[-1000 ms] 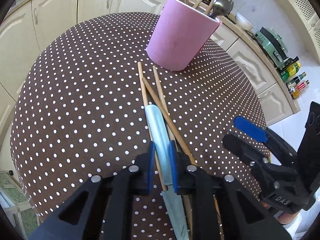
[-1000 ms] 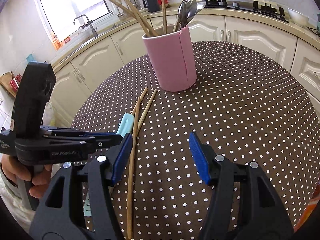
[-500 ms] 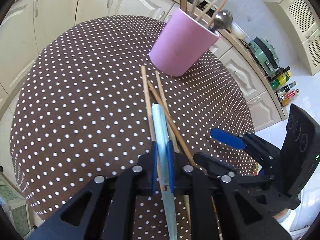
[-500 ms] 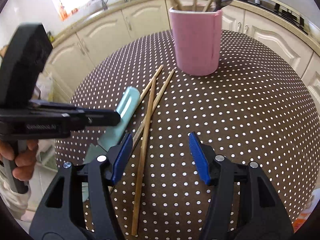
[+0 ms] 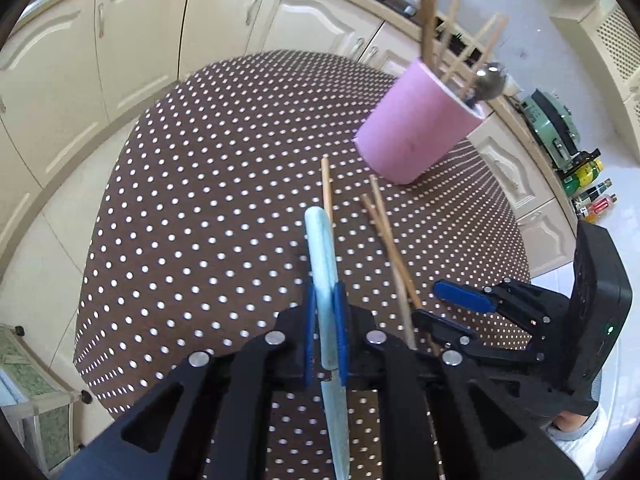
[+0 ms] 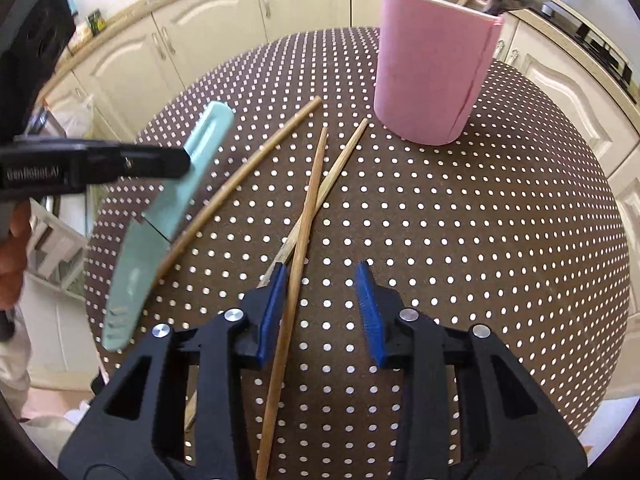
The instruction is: Organize utensils
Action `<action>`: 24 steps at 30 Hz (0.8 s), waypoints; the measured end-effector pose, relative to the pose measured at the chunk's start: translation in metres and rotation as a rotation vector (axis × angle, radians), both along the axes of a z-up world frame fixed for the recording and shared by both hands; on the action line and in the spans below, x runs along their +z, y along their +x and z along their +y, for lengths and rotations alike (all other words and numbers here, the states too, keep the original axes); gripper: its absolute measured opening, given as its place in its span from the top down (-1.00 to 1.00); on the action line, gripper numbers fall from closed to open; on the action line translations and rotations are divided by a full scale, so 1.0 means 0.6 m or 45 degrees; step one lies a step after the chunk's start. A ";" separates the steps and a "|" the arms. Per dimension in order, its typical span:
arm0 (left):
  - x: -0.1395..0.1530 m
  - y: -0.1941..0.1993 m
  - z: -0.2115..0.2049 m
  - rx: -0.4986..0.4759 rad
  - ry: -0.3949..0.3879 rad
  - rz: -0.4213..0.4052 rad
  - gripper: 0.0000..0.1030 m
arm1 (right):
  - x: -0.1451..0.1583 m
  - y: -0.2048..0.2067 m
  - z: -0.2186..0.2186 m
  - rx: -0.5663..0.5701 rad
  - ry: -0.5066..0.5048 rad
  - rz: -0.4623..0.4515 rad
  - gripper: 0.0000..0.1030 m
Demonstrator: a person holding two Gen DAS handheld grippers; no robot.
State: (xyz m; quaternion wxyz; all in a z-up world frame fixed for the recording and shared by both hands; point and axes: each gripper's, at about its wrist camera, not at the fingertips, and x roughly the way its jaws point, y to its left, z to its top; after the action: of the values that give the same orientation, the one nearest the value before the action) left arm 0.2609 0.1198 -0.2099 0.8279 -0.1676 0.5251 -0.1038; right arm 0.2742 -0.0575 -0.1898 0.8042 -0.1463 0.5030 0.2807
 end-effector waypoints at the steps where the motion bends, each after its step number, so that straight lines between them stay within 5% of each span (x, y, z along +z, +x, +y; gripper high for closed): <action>1: -0.004 0.005 0.008 -0.003 0.007 0.018 0.82 | 0.000 0.002 0.004 0.010 -0.022 0.002 0.41; 4: -0.012 0.019 0.014 -0.014 0.036 0.058 0.81 | 0.002 0.011 0.019 0.032 -0.074 0.023 0.56; 13: -0.015 0.048 -0.001 -0.005 0.110 0.086 0.79 | 0.004 0.026 0.033 0.066 -0.123 0.049 0.57; 16: -0.016 0.051 -0.007 -0.003 0.157 0.108 0.44 | 0.000 0.030 0.041 0.076 -0.133 0.059 0.59; 24: -0.008 0.043 -0.012 -0.078 0.272 0.108 0.38 | -0.015 0.034 0.018 0.084 -0.143 0.062 0.58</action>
State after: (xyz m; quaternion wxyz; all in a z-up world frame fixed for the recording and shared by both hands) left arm 0.2868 0.1127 -0.2148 0.8145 -0.0664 0.5727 -0.0654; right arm 0.2944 -0.0465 -0.1986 0.7727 -0.2008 0.5321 0.2821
